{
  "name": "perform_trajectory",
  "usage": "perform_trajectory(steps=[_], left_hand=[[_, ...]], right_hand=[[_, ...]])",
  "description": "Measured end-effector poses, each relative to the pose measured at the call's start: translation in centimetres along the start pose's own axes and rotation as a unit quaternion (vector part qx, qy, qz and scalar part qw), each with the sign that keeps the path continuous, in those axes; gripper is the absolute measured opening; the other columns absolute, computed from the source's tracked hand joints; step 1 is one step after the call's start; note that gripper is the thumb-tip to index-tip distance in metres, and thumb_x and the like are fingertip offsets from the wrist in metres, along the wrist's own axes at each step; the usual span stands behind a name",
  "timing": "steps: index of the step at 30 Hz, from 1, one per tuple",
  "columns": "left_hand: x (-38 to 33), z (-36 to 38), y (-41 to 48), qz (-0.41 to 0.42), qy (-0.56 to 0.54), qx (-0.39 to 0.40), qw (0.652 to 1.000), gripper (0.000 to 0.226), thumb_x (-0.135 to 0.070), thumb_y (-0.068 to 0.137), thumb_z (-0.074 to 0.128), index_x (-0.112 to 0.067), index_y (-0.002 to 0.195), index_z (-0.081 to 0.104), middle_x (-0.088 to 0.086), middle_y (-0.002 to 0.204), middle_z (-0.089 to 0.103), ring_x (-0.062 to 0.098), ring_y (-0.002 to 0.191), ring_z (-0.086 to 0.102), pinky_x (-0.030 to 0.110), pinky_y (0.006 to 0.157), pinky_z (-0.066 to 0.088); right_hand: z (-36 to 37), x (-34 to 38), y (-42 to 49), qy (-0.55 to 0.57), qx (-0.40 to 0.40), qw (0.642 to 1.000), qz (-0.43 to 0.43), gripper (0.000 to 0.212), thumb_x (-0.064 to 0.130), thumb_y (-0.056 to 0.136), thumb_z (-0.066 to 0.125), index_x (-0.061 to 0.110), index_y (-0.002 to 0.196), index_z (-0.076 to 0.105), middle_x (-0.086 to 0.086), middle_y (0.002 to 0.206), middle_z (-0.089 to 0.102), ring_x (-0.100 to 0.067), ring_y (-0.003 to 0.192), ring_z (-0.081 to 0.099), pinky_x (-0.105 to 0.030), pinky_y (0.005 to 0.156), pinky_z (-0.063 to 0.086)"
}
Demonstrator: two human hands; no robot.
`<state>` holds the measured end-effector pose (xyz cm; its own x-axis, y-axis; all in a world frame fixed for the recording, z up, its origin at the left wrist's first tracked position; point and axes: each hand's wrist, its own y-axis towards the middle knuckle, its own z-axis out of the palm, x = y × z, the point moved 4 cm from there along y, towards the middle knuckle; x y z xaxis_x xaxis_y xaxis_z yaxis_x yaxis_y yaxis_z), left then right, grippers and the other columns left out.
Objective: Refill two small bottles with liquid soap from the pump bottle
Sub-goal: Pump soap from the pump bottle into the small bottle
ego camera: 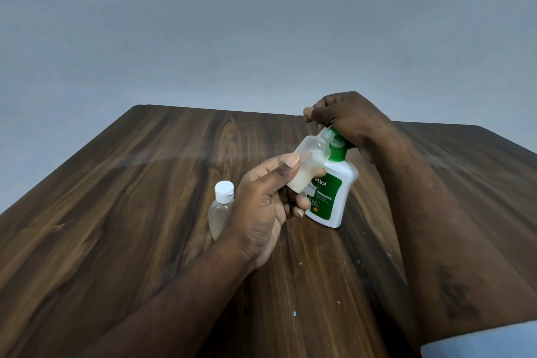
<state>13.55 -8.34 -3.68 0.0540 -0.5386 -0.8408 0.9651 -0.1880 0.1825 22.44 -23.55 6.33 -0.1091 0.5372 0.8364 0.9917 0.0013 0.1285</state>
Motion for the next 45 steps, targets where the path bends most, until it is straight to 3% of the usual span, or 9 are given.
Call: perform_trajectory(steps=[2, 10, 13, 21, 24, 28, 37, 40, 45], left_hand=[[-0.01, 0.04, 0.00, 0.000, -0.003, 0.000, 1.000, 0.047, -0.038, 0.089, 0.062, -0.005, 0.122, 0.070, 0.029, 0.114, 0.073, 0.015, 0.060, 0.056, 0.024, 0.053, 0.046], [0.15, -0.24, 0.11, 0.001, 0.013, -0.005, 1.000, 0.051, -0.039, 0.091, 0.061, -0.003, 0.126, 0.067, 0.033, 0.117, 0.070, 0.014, 0.059, 0.057, 0.025, 0.053, 0.046], [0.09, -0.12, 0.06, 0.001, 0.011, 0.000, 1.000, 0.051, -0.039, 0.089, 0.061, -0.002, 0.125, 0.068, 0.030, 0.115, 0.072, 0.014, 0.059, 0.056, 0.024, 0.052, 0.046], [-0.01, 0.10, 0.05, 0.001, -0.003, 0.003, 1.000, 0.051, -0.038, 0.088, 0.062, -0.003, 0.125, 0.067, 0.025, 0.111, 0.076, 0.013, 0.058, 0.056, 0.024, 0.052, 0.045], [0.07, -0.12, 0.12, 0.003, 0.004, -0.003, 1.000, 0.051, -0.038, 0.090, 0.062, -0.002, 0.126, 0.067, 0.031, 0.114, 0.071, 0.014, 0.059, 0.057, 0.025, 0.053, 0.045], [0.06, -0.01, 0.01, -0.001, 0.005, -0.004, 1.000, 0.054, -0.039, 0.088, 0.062, 0.000, 0.125, 0.067, 0.031, 0.112, 0.072, 0.014, 0.058, 0.056, 0.024, 0.052, 0.045], [0.19, -0.12, 0.12, 0.009, 0.007, 0.002, 1.000, 0.050, -0.039, 0.092, 0.063, -0.004, 0.126, 0.068, 0.031, 0.116, 0.071, 0.013, 0.060, 0.058, 0.024, 0.053, 0.046], [0.20, -0.12, 0.11, 0.010, 0.006, 0.005, 1.000, 0.051, -0.040, 0.091, 0.064, -0.003, 0.127, 0.067, 0.029, 0.116, 0.072, 0.013, 0.060, 0.058, 0.024, 0.053, 0.047], [0.03, 0.03, -0.03, -0.001, 0.004, -0.002, 1.000, 0.051, -0.039, 0.088, 0.062, -0.004, 0.125, 0.068, 0.031, 0.116, 0.071, 0.014, 0.059, 0.056, 0.024, 0.053, 0.045]], right_hand=[[0.07, -0.09, 0.05, 0.001, 0.002, 1.000, 0.002, 0.018, 0.020, 0.097, 0.070, 0.017, 0.081, 0.077, 0.009, 0.060, 0.060, -0.013, 0.059, 0.050, -0.026, 0.056, 0.042], [0.23, -0.32, -0.05, -0.007, 0.006, 1.000, 0.008, 0.018, 0.026, 0.097, 0.071, 0.016, 0.083, 0.078, 0.008, 0.065, 0.066, -0.016, 0.067, 0.055, -0.032, 0.067, 0.045], [0.23, -0.27, -0.17, -0.009, 0.006, 1.000, 0.006, 0.019, 0.027, 0.097, 0.070, 0.017, 0.082, 0.078, 0.003, 0.073, 0.065, -0.017, 0.067, 0.054, -0.031, 0.066, 0.045], [0.01, 0.04, -0.08, -0.004, -0.006, 1.000, 0.006, 0.019, 0.026, 0.097, 0.073, 0.016, 0.081, 0.076, 0.007, 0.068, 0.062, -0.015, 0.064, 0.053, -0.027, 0.059, 0.044], [0.16, -0.07, -0.04, -0.009, -0.001, 1.000, 0.012, 0.021, 0.021, 0.097, 0.070, 0.017, 0.078, 0.076, 0.014, 0.059, 0.064, -0.014, 0.064, 0.053, -0.028, 0.060, 0.044], [0.34, -0.20, -0.17, -0.020, 0.009, 1.000, 0.008, 0.024, 0.031, 0.098, 0.071, 0.018, 0.078, 0.077, 0.001, 0.074, 0.065, -0.017, 0.067, 0.053, -0.032, 0.066, 0.046], [0.02, 0.07, 0.03, -0.009, -0.001, 1.000, -0.003, 0.022, 0.030, 0.098, 0.072, 0.015, 0.083, 0.078, 0.003, 0.071, 0.063, -0.015, 0.064, 0.052, -0.027, 0.060, 0.043], [0.06, -0.04, 0.15, -0.013, -0.004, 1.000, 0.000, 0.017, 0.026, 0.096, 0.072, 0.012, 0.088, 0.078, 0.003, 0.073, 0.063, -0.016, 0.065, 0.053, -0.028, 0.060, 0.043], [0.11, -0.30, 0.35, -0.016, -0.002, 1.000, 0.003, 0.018, 0.017, 0.095, 0.069, 0.016, 0.079, 0.077, 0.012, 0.062, 0.066, -0.014, 0.066, 0.056, -0.029, 0.063, 0.045]])
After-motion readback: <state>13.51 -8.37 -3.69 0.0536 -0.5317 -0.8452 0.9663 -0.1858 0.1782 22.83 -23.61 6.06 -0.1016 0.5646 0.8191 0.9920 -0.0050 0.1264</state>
